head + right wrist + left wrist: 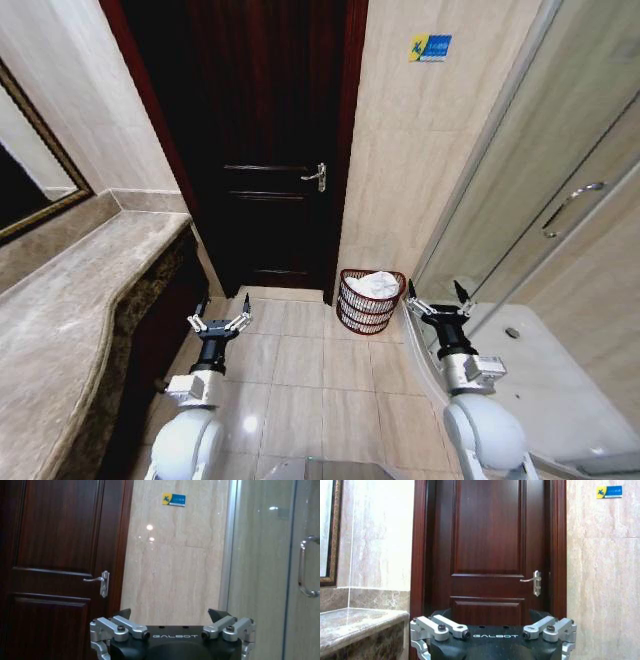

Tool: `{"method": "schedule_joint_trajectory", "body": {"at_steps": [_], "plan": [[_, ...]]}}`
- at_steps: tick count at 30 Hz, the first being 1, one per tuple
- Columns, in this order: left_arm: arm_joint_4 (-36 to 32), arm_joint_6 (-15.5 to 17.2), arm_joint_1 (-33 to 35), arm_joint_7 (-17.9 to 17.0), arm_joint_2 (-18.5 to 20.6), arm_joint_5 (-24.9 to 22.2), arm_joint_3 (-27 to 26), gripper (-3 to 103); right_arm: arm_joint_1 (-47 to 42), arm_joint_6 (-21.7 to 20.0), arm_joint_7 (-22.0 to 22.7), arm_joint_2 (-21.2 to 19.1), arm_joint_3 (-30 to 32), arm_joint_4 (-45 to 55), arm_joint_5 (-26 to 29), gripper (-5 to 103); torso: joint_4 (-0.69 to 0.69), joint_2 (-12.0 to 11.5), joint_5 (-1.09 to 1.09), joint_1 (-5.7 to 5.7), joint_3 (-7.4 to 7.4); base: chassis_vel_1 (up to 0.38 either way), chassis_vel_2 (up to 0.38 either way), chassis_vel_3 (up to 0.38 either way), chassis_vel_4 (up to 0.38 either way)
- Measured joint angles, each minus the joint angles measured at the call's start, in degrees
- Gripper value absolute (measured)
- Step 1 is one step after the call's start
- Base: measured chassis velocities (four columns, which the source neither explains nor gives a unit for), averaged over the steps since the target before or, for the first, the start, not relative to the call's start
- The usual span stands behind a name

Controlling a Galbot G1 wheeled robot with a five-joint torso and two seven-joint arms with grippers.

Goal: Discard the used towel into the hamper.

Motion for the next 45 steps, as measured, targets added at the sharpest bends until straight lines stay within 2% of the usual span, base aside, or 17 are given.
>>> {"method": "schedule_joint_trajectory", "body": {"at_steps": [45], "plan": [[-0.2,0.5,0.5,-0.9,-0.5,2.5,3.4,100,-4.1,2.9,-1.4,-1.1,5.0,-0.2,3.6,100,0.00,0.0,0.00,0.00,0.00,0.088,-0.088,-0.089,0.087]]}}
